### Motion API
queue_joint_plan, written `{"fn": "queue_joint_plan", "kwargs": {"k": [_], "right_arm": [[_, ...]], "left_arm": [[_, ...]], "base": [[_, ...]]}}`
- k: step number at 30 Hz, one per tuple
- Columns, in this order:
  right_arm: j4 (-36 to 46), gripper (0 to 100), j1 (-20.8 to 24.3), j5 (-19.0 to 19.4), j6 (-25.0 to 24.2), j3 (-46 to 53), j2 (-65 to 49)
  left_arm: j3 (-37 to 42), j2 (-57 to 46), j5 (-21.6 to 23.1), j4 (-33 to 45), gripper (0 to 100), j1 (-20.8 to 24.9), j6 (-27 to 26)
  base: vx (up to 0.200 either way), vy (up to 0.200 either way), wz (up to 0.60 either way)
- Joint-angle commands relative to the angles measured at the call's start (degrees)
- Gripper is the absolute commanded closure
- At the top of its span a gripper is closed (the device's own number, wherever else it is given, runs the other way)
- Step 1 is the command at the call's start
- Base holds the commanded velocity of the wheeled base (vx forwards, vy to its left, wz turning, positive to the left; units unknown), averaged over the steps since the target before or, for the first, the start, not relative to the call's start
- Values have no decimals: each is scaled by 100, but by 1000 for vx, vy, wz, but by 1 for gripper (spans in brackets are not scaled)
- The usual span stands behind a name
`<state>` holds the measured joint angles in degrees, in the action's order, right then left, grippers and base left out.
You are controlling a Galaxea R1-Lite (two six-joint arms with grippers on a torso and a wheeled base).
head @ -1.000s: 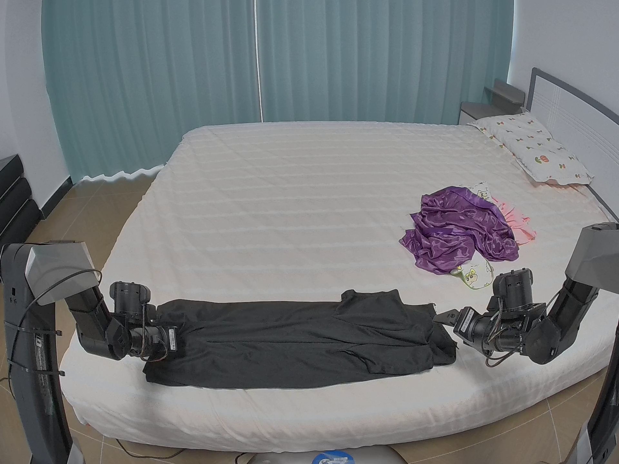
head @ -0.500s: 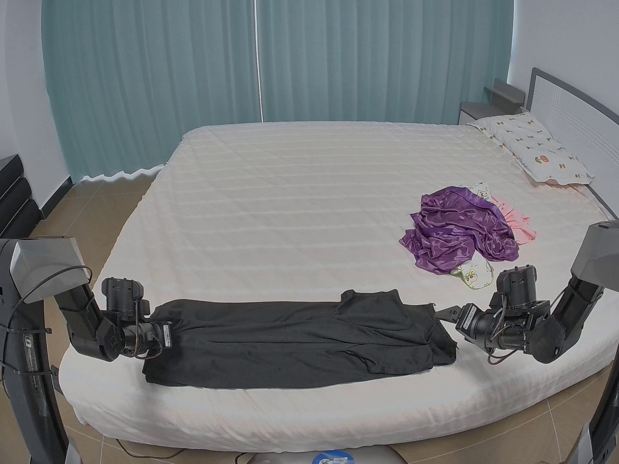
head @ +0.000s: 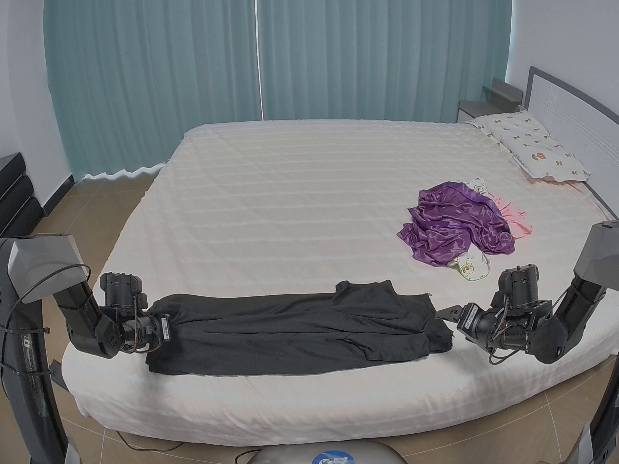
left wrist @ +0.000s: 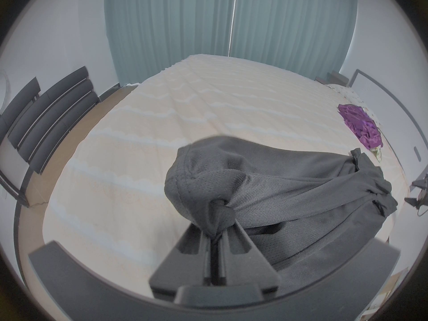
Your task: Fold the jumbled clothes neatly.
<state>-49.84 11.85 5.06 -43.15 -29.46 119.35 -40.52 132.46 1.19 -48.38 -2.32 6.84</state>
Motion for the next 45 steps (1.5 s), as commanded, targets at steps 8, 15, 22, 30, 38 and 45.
{"fn": "queue_joint_plan", "kwargs": {"k": [8,15,22,30,38,45], "right_arm": [[-9,0,-7,4,-9,2,-17],[-9,0,-7,4,-9,-15,-17],[-9,0,-7,4,-9,2,-8],[-9,0,46,13,-18,46,-96],[-9,0,63,13,-18,64,-105],[-9,0,63,4,-18,64,-105]], "left_arm": [[-316,16,-155,-31,100,73,309],[-386,-10,-489,4,100,346,362],[-351,-98,-585,48,100,583,388],[-430,-291,-937,303,100,970,529],[-712,-449,-946,831,100,1269,801],[-835,-537,-946,1129,100,1576,986]], "base": [[0,-75,0],[0,-200,0],[0,-200,0],[0,-200,0],[0,-200,0],[0,-200,0]]}}
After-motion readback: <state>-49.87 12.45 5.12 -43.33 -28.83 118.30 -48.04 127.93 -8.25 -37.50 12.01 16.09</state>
